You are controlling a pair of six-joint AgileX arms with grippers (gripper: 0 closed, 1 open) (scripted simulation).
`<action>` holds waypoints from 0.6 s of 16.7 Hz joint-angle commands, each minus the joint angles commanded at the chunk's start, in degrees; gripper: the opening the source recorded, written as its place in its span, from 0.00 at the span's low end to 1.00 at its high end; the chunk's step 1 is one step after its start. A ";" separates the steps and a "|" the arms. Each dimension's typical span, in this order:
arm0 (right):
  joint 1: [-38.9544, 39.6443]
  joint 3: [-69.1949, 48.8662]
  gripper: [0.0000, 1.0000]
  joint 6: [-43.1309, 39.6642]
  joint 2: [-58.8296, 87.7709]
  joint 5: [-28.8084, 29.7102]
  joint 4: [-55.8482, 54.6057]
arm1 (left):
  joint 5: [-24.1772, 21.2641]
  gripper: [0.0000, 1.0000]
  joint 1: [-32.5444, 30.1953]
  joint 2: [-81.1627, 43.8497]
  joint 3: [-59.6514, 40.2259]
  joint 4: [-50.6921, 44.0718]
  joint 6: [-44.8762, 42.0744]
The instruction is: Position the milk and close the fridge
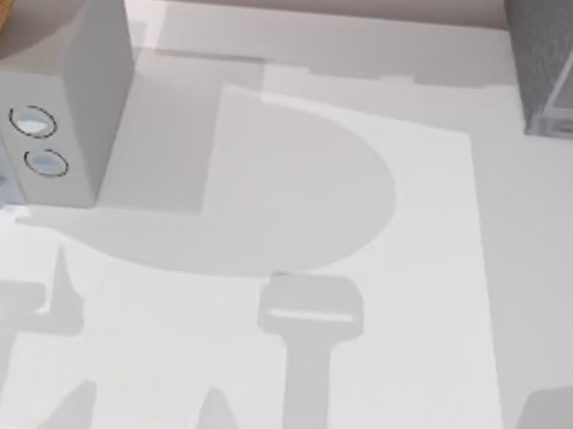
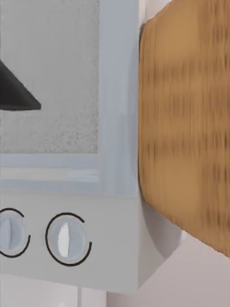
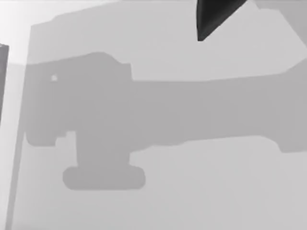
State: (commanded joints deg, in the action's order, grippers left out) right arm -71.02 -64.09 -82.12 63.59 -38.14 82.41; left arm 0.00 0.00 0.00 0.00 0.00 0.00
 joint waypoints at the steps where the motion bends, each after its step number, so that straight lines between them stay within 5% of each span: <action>1: -5.42 -1.76 1.00 -6.00 6.39 -2.47 0.19 | 0.00 1.00 0.00 0.00 0.00 0.00 0.00; 5: -22.66 -7.57 1.00 -24.01 26.97 -10.60 0.90 | 0.00 1.00 0.00 0.00 0.00 0.00 0.00; 10: -32.21 -11.62 1.00 -33.37 39.37 -15.92 1.32 | 0.00 1.00 0.00 0.00 0.00 0.00 0.00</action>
State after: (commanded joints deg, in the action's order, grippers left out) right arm -103.23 -75.72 -115.49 102.97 -54.06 83.74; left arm 0.00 0.00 0.00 0.00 0.00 0.00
